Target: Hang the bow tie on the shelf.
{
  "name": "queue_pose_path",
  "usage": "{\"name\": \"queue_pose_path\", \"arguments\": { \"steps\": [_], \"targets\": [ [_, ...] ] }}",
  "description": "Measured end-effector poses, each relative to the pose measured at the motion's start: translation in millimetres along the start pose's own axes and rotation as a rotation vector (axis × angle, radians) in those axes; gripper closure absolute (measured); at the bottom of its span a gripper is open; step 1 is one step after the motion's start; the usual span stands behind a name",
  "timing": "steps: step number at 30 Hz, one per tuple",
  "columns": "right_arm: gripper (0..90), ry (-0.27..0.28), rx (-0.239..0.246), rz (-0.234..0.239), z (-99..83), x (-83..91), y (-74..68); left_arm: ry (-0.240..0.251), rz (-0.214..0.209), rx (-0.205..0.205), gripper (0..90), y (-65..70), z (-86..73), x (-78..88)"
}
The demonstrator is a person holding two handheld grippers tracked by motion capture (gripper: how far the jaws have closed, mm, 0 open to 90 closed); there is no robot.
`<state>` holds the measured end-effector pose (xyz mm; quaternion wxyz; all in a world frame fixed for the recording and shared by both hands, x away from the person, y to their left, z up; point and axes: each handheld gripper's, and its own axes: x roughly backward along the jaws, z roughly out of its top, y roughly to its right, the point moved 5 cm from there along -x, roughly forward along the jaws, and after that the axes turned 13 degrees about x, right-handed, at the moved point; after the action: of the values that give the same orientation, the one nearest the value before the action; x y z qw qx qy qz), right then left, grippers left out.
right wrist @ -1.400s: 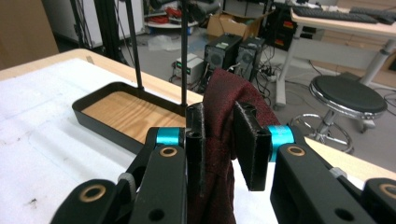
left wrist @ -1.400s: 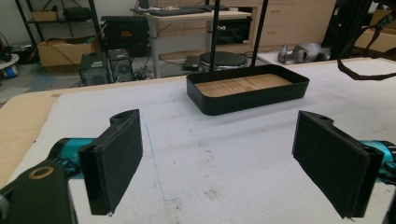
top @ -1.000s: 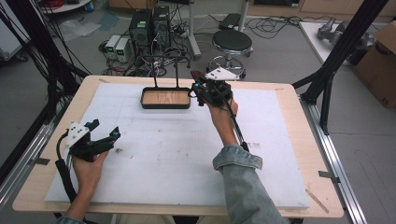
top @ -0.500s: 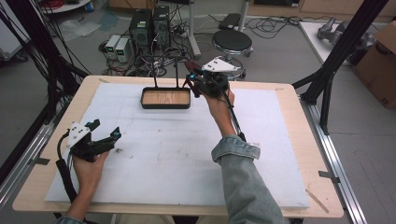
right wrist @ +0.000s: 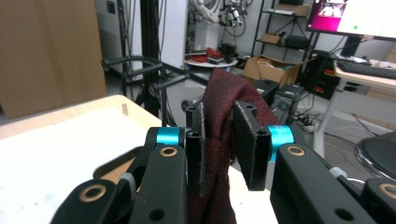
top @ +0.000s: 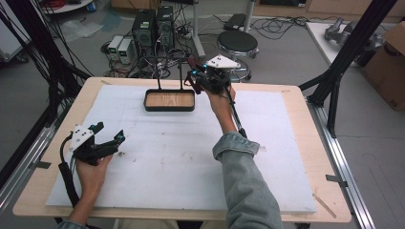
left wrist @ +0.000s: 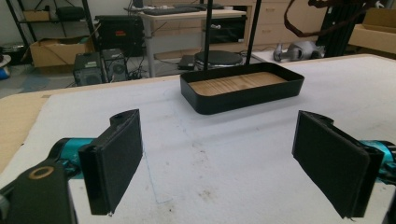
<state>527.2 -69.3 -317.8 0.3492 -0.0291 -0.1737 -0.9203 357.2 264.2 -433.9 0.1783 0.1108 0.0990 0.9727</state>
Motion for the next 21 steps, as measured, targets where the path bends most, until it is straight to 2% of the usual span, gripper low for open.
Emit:
{"name": "queue_pose_path", "arguments": {
  "steps": [6,9,10,12,21],
  "targets": [
    [75.0,0.014,-0.028,-0.007,0.5,-7.1,7.5,-0.002,-0.005,-0.002,16.5,0.7,-0.3,-0.1],
    [74.9,0.010,-0.026,0.003,3.1,-10.9,8.9,0.001,-0.006,-0.001,16.5,0.9,-0.3,0.0],
    [75.0,0.022,-0.007,-0.008,5.6,-11.7,8.7,0.003,-0.005,0.002,16.5,1.1,-0.3,0.1],
    [75.0,0.021,-0.012,-0.011,8.1,-14.0,8.2,0.001,-0.004,0.002,16.5,1.0,-0.5,0.7],
    [74.9,0.001,-0.030,-0.027,-0.2,-20.9,15.1,-0.003,-0.009,-0.003,16.5,1.1,-0.9,1.0]
  ]
}}
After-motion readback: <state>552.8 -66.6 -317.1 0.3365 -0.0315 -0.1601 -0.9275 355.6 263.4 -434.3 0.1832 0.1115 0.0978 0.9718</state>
